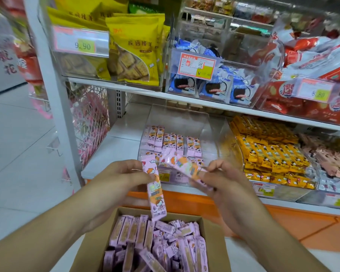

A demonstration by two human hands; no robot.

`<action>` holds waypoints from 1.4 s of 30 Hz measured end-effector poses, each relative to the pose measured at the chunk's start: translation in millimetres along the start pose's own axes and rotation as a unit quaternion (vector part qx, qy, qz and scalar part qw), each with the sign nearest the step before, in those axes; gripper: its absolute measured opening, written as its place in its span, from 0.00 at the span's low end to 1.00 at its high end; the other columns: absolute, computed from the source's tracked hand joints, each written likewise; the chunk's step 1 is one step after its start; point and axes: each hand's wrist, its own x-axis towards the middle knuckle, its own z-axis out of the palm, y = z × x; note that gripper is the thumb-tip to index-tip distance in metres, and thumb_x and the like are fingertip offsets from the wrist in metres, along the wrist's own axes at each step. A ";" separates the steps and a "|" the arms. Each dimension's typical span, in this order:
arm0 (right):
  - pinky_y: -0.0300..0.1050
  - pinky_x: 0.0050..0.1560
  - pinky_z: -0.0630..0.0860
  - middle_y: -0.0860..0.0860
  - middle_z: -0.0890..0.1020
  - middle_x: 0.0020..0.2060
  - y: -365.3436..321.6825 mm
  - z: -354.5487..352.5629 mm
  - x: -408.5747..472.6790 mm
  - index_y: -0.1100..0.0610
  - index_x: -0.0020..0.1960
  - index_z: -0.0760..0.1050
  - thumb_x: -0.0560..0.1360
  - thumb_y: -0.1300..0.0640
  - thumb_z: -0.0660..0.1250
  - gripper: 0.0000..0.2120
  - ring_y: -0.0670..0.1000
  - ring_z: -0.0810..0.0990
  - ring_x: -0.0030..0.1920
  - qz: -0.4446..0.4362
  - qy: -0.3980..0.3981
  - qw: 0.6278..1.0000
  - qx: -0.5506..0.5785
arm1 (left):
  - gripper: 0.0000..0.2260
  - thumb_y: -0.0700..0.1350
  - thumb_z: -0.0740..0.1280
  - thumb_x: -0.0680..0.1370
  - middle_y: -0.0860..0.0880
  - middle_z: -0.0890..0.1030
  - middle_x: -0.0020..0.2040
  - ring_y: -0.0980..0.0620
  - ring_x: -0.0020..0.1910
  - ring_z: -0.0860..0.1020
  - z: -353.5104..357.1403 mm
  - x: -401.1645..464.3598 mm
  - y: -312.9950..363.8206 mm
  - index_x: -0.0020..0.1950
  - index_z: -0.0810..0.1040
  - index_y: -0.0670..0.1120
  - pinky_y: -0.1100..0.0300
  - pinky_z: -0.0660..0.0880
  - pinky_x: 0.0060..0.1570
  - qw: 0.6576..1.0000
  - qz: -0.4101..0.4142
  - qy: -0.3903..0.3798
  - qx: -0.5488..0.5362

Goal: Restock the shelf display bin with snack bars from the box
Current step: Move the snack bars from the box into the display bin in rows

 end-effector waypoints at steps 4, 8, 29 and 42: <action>0.52 0.50 0.78 0.61 0.86 0.47 18.6 17.3 -17.6 0.60 0.45 0.78 0.67 0.58 0.79 0.12 0.59 0.86 0.45 0.003 -0.052 0.990 -0.129 | 0.15 0.38 0.73 0.78 0.37 0.86 0.55 0.37 0.55 0.86 9.5 -5.1 -1.0 0.63 0.77 0.35 0.41 0.84 0.53 0.999 0.012 -0.003 -0.032; 0.46 0.46 0.79 0.53 0.84 0.42 23.7 26.5 -28.2 0.56 0.46 0.78 0.73 0.60 0.80 0.11 0.52 0.83 0.43 0.004 -0.084 0.980 -0.178 | 0.15 0.41 0.79 0.73 0.50 0.88 0.42 0.51 0.43 0.88 15.5 -14.7 0.3 0.51 0.76 0.55 0.51 0.86 0.47 0.997 0.047 0.046 0.045; 0.46 0.43 0.83 0.51 0.86 0.41 -7.0 44.6 -8.1 0.50 0.50 0.84 0.73 0.61 0.80 0.09 0.51 0.86 0.41 -0.105 -0.072 0.946 -0.297 | 0.29 0.57 0.82 0.67 0.57 0.86 0.49 0.57 0.48 0.84 17.2 -3.4 -4.6 0.63 0.73 0.67 0.52 0.82 0.52 0.953 0.150 -0.023 0.262; 0.47 0.38 0.77 0.52 0.85 0.44 22.2 62.7 198.2 0.54 0.57 0.82 0.76 0.54 0.78 0.11 0.43 0.79 0.28 -0.026 -0.021 0.957 -0.287 | 0.34 0.57 0.65 0.82 0.72 0.52 0.75 0.69 0.76 0.56 -39.7 81.1 -29.2 0.76 0.42 0.74 0.73 0.54 0.71 0.874 0.192 0.081 0.438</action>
